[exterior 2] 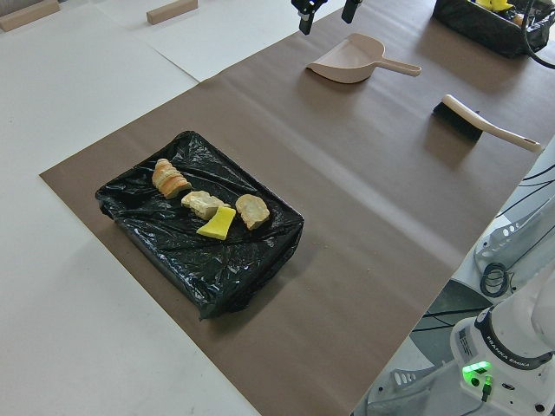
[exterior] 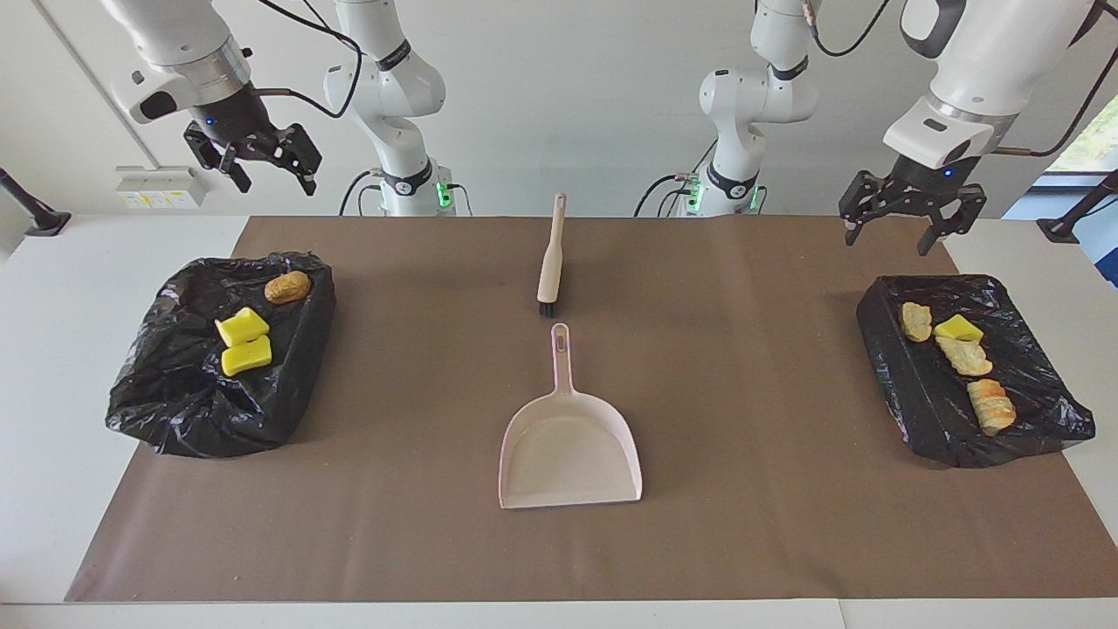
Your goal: Sweep and dump trash in bin
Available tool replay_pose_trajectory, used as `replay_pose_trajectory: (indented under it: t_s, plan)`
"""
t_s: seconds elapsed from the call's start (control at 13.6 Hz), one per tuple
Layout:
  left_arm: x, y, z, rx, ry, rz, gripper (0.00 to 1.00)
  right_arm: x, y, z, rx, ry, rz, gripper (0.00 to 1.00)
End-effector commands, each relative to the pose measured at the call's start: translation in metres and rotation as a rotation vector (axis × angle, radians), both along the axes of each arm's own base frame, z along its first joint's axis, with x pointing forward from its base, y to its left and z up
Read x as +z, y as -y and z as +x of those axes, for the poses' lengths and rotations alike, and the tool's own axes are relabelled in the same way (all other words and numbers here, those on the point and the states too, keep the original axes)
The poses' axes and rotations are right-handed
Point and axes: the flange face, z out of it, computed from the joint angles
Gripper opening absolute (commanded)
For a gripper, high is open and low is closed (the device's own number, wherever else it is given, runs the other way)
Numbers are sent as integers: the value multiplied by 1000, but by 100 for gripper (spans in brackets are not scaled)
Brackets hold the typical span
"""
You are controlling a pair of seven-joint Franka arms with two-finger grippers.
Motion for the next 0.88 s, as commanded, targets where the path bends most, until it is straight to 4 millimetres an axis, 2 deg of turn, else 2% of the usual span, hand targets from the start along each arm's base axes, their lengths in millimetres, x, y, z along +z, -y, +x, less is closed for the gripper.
replay_pose_trajectory:
  t_s: [0.0, 0.15, 0.81]
  plan:
    - [12, -29, -3, 7, -25, -38, 100, 1, 1, -7, 5, 1, 5, 100]
    - [16, -37, -13, 16, -23, -56, 100, 1, 1, -7, 5, 1, 6, 100]
    - [15, -25, -13, 57, -14, -53, 100, 1, 1, -7, 5, 1, 6, 100]
